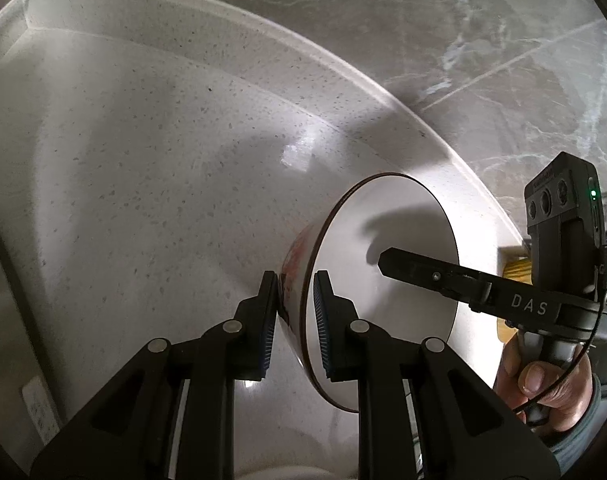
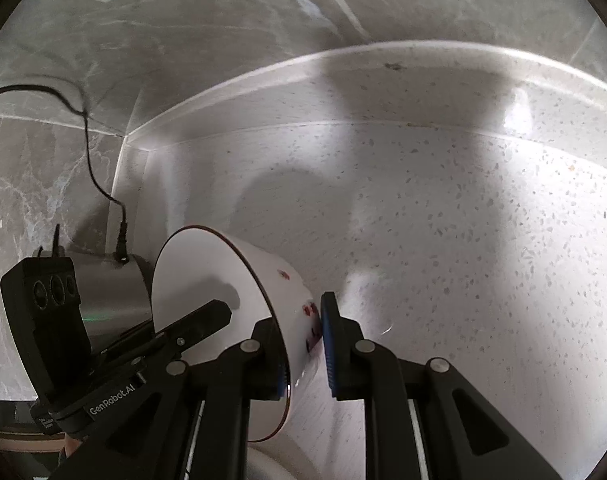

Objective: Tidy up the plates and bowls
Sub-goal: 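Lift the red-patterned bowl with both grippers and carry it toward the bowls, then lower the red-patterned bowl into the nested white bowls with both grippers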

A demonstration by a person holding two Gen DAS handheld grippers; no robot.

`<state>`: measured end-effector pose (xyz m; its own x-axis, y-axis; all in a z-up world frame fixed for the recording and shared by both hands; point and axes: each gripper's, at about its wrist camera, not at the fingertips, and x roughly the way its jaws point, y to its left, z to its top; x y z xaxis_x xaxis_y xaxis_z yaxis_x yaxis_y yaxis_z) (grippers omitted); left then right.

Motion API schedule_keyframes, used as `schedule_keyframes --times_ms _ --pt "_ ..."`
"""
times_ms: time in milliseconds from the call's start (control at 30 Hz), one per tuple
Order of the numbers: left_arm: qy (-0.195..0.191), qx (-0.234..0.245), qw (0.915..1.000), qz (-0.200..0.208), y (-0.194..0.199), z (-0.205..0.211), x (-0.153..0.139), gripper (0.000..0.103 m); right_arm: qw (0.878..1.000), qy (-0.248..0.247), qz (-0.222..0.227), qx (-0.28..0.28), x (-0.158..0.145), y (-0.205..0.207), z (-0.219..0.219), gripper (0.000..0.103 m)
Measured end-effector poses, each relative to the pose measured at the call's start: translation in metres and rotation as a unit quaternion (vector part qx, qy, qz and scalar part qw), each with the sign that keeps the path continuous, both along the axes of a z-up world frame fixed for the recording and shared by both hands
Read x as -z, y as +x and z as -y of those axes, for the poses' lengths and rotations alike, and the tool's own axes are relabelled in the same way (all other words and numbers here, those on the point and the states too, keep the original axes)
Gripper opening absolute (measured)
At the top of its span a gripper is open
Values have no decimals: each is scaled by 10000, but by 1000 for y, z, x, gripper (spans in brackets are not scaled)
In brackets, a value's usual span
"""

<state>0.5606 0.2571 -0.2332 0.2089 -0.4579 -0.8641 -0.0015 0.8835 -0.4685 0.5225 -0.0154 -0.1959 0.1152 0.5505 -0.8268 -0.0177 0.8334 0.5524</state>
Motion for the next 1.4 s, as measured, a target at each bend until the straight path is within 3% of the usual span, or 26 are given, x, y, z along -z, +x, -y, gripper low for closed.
schedule_keyframes --times_ms 267,667,1067,1400 --pt "-13 -86 9998 172 -45 -10 -33 16 9995 2 171 -251 -27 -27 -9 18" --pt "-51 -303 9991 293 -137 -36 -60 16 9961 56 348 -815 -56 -93 -43 21" --pt "-89 -408 9989 211 -219 -54 -57 16 9920 84 257 -1230 -56 -152 -62 22" --pt "-98 -415 9991 -73 -267 -48 -32 16 9903 -19 49 -1391 -36 -185 -63 22"
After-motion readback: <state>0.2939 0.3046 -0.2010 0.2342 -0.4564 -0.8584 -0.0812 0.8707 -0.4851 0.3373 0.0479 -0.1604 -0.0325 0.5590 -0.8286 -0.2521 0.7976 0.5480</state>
